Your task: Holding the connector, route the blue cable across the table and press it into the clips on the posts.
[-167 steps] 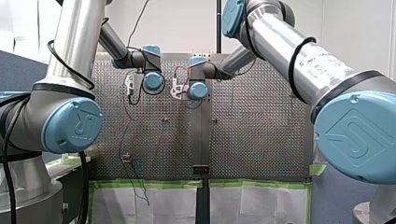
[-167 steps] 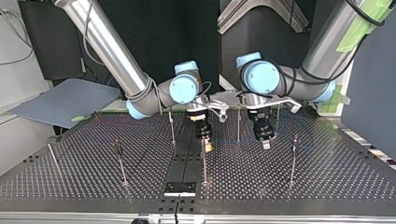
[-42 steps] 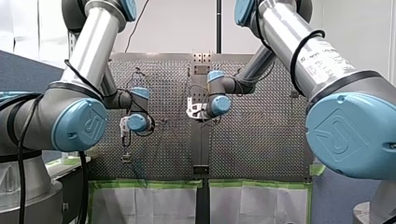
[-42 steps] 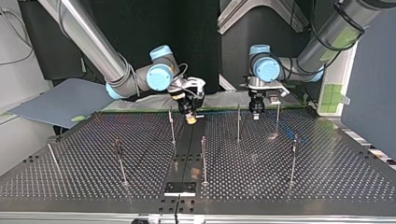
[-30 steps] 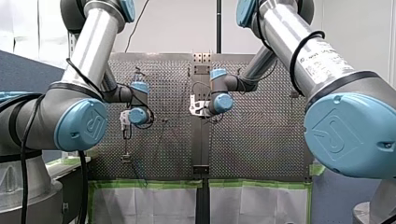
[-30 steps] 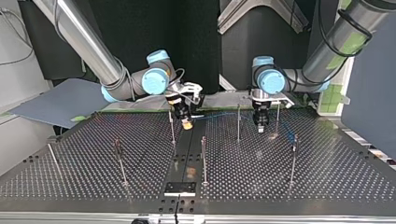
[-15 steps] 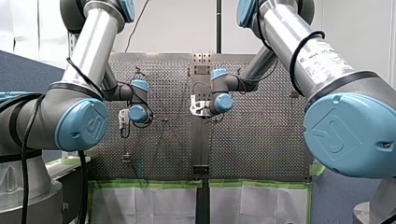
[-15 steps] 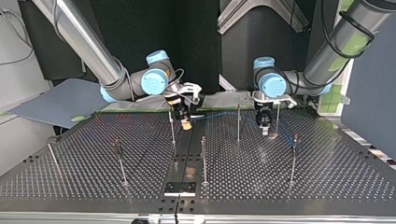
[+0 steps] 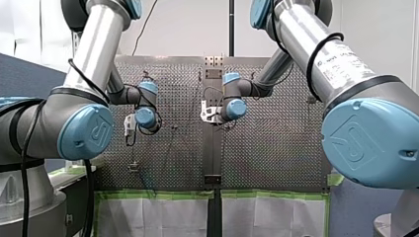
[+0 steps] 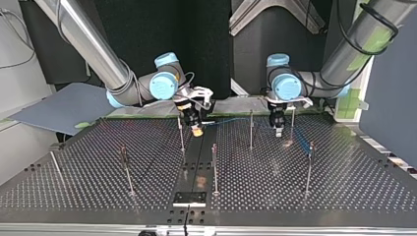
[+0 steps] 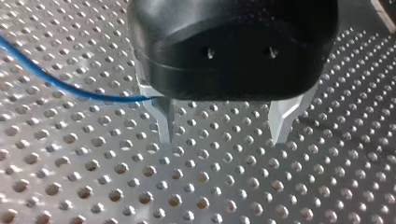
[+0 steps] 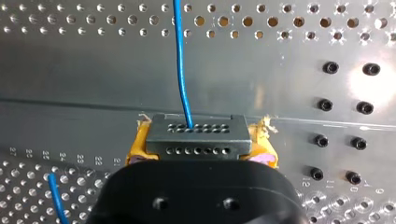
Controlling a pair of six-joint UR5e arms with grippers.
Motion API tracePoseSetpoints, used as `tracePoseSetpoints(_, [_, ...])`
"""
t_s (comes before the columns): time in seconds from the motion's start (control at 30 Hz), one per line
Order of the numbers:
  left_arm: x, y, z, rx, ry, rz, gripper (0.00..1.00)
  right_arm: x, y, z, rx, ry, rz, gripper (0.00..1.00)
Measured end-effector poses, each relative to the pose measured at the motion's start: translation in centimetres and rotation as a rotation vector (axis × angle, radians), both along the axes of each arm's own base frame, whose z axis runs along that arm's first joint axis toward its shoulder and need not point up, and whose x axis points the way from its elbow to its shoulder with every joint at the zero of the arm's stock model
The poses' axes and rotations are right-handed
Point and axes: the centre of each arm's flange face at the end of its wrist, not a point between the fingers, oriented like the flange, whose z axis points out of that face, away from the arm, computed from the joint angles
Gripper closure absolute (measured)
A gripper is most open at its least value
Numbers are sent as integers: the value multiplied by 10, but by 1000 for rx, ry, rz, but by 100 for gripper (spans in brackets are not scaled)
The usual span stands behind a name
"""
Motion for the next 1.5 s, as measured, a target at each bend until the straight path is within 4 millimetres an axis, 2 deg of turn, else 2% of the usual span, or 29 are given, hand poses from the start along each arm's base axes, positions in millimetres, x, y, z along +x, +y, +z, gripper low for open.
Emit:
tracePoseSetpoints(0.6, [-61, -32, 26, -14, -56, -66, 0, 3, 5, -2, 13, -4, 6, 100])
tracePoseSetpoints(0.87, [-100, -52, 33, -16, -53, -75, 0, 2, 5, -2, 19, -7, 5, 100])
tracePoseSetpoints(1.17, [-137, -73, 18, -37, -43, -95, 0, 1, 3, -2, 20, -8, 2, 100])
tracePoseSetpoints(1.5, [-139, -117, 5, -44, 0, -186, 0, -3, -1, -2, 21, -7, -6, 100])
